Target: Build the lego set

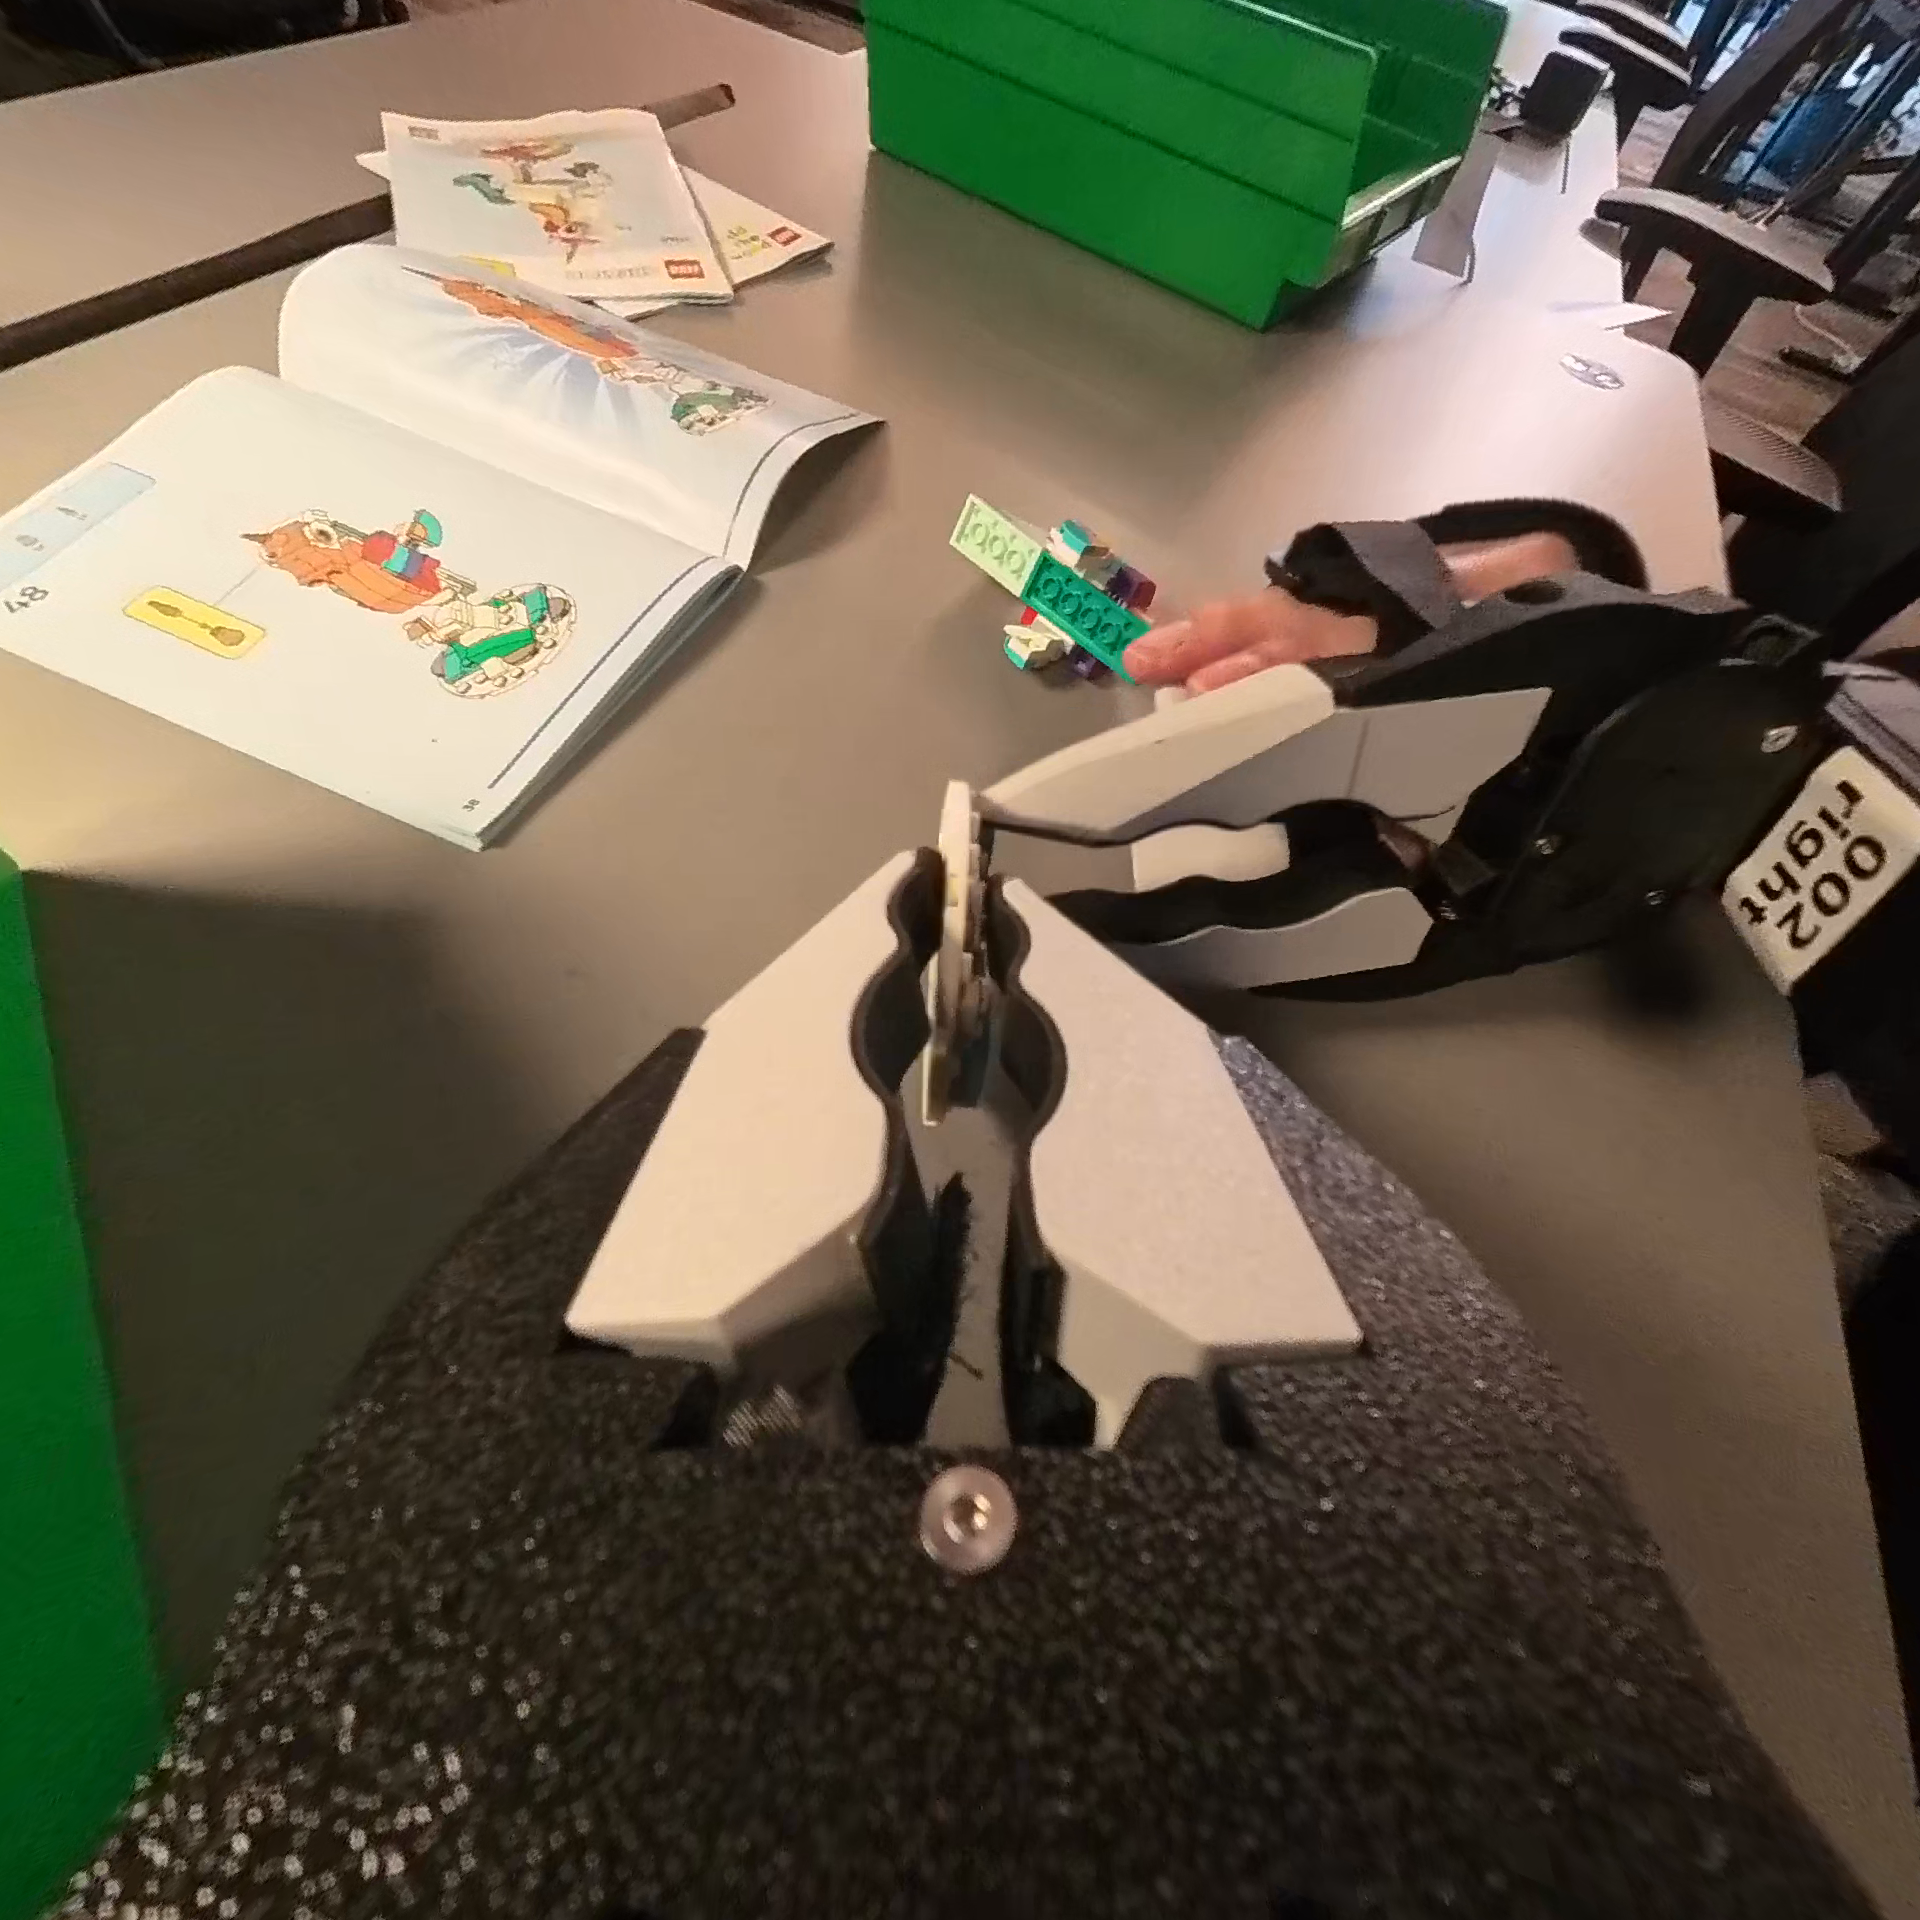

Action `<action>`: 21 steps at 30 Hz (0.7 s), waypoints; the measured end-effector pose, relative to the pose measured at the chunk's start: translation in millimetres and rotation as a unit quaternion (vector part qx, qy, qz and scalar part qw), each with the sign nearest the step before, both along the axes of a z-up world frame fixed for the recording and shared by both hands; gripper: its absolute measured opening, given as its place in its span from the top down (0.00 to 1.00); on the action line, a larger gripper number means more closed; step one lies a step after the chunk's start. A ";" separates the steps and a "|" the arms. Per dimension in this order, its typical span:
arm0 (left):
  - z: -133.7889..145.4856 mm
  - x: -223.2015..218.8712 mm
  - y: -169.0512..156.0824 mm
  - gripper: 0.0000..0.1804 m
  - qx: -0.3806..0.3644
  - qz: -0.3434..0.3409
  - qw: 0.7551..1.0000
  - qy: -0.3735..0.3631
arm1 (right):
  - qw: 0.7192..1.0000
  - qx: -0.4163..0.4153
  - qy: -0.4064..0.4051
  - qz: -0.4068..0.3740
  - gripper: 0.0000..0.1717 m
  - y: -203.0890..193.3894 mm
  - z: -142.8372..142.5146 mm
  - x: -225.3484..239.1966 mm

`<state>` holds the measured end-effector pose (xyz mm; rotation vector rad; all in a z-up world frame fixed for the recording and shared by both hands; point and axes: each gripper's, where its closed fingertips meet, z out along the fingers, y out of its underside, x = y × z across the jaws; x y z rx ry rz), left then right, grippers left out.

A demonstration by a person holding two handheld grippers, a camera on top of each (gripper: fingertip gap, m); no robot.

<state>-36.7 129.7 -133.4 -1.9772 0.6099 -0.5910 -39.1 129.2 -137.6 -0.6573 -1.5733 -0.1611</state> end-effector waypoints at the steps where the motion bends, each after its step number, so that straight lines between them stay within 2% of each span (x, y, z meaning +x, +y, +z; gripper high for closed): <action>1: -0.3 0.3 -0.6 0.98 -0.004 -0.002 1.000 -0.006 | 1.000 0.001 -0.004 0.000 0.87 -0.5 -0.5 0.3; 3: -0.5 0.2 -1.3 0.98 -0.013 -0.002 1.000 -0.021 | 1.000 -0.004 -0.001 -0.005 0.89 -1.4 2.2 0.9; 4: -2.1 -0.1 -1.0 0.98 -0.014 -0.002 1.000 -0.020 | 1.000 -0.001 0.009 -0.010 1.00 -1.4 7.3 1.9; 9: 1.5 0.2 2.5 0.98 -0.004 0.015 0.999 -0.037 | 1.000 -0.003 0.014 -0.020 1.00 1.7 9.6 2.7; 14: 22.0 -10.9 10.2 0.98 0.049 0.053 0.996 -0.059 | 1.000 -0.024 -0.009 -0.016 1.00 -1.1 -2.2 -0.6; 18: 33.4 -15.1 11.9 0.98 0.117 0.068 0.988 -0.070 | 0.987 -0.144 0.063 -0.019 1.00 8.1 7.5 1.2; 20: 51.1 -15.2 9.9 0.98 0.202 0.073 0.975 -0.066 | 0.959 -0.247 0.142 -0.007 1.00 11.9 26.0 4.9; 21: 61.7 -16.1 8.1 0.98 0.252 0.082 0.963 -0.058 | 0.936 -0.299 0.183 0.002 0.96 14.2 37.7 7.8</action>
